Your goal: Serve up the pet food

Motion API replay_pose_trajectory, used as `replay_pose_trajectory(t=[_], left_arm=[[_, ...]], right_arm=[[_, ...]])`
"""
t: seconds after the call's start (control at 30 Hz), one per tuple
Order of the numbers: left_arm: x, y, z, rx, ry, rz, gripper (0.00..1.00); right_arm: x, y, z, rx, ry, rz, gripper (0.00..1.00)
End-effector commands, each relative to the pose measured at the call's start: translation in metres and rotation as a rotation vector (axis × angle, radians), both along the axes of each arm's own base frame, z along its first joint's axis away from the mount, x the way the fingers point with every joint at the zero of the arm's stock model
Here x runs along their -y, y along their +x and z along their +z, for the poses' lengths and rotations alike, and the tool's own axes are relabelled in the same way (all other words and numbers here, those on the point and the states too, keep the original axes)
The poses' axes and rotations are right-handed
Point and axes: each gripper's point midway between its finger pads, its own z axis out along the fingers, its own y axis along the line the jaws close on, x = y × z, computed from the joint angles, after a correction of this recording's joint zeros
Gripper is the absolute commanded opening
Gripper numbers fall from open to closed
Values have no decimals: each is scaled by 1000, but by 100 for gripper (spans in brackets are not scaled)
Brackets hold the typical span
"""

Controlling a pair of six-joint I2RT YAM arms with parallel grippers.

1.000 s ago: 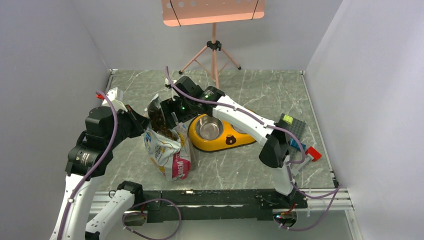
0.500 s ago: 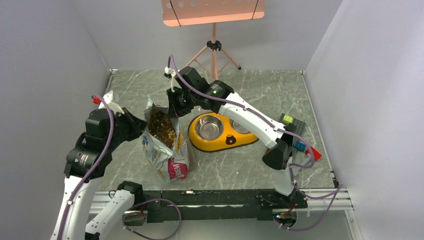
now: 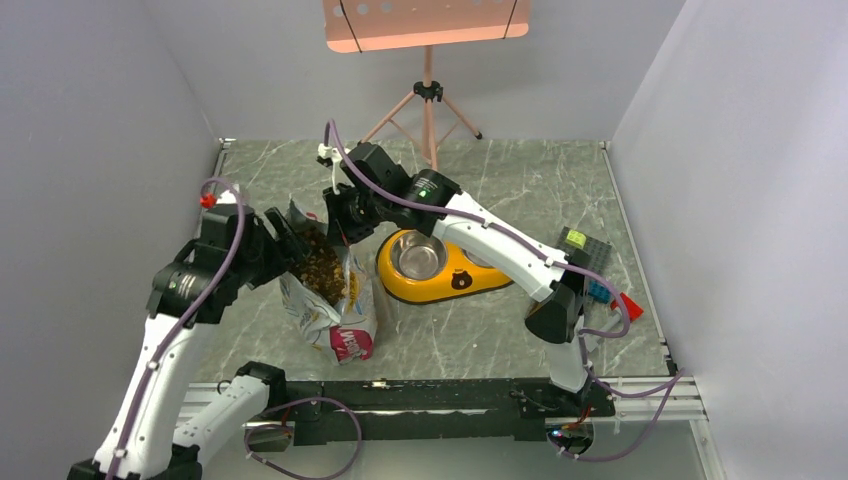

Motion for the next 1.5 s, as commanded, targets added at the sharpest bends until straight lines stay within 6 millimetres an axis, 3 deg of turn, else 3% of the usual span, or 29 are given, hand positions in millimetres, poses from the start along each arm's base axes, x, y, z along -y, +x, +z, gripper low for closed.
replay_pose_trajectory(t=[0.0, 0.07, 0.1, 0.2, 0.23, 0.33, 0.43, 0.63, 0.8, 0.97, 1.07, 1.2, 1.27, 1.3, 1.47], left_arm=[[-13, -15, -22, -92, 129, 0, 77], [-18, -15, -27, -83, 155, 18, 64], [-22, -16, -25, -73, 167, 27, 50], [-37, -12, 1, 12, 243, 48, 9], [-46, -11, 13, 37, 282, 71, 0], [-72, -6, 56, 106, 405, 154, 0], [-91, 5, 89, 162, 488, 232, 0], [-121, 29, 136, 203, 568, 368, 0], [-124, 49, 162, 259, 593, 390, 0], [-117, 65, 142, 209, 592, 354, 0], [-93, 72, 104, 143, 504, 248, 0], [-73, 64, 46, 36, 425, 148, 0], [-70, 57, 36, 34, 425, 116, 0], [-70, 54, 32, 32, 430, 104, 4], [-74, 45, 13, 9, 455, 97, 44]], right_arm=[[-7, -24, 87, 80, 224, 79, 0], [-4, -23, 85, 86, 216, 69, 0], [-3, -22, 83, 88, 211, 63, 0], [3, -19, 75, 106, 185, 41, 0], [5, -16, 71, 112, 171, 34, 0], [7, -7, 59, 120, 135, 25, 0], [0, 6, 59, 133, 138, 27, 0], [-20, 36, 68, 122, 208, 16, 0], [-38, 46, 66, 92, 271, 45, 0], [-43, 35, 38, -38, 277, 97, 0], [-30, 32, 12, -55, 223, 78, 0], [-15, 26, -4, -71, 181, 73, 0], [-13, 20, -5, -86, 182, 84, 0], [-12, 19, -3, -88, 188, 86, 0], [-8, 14, 3, -89, 204, 93, 0]])
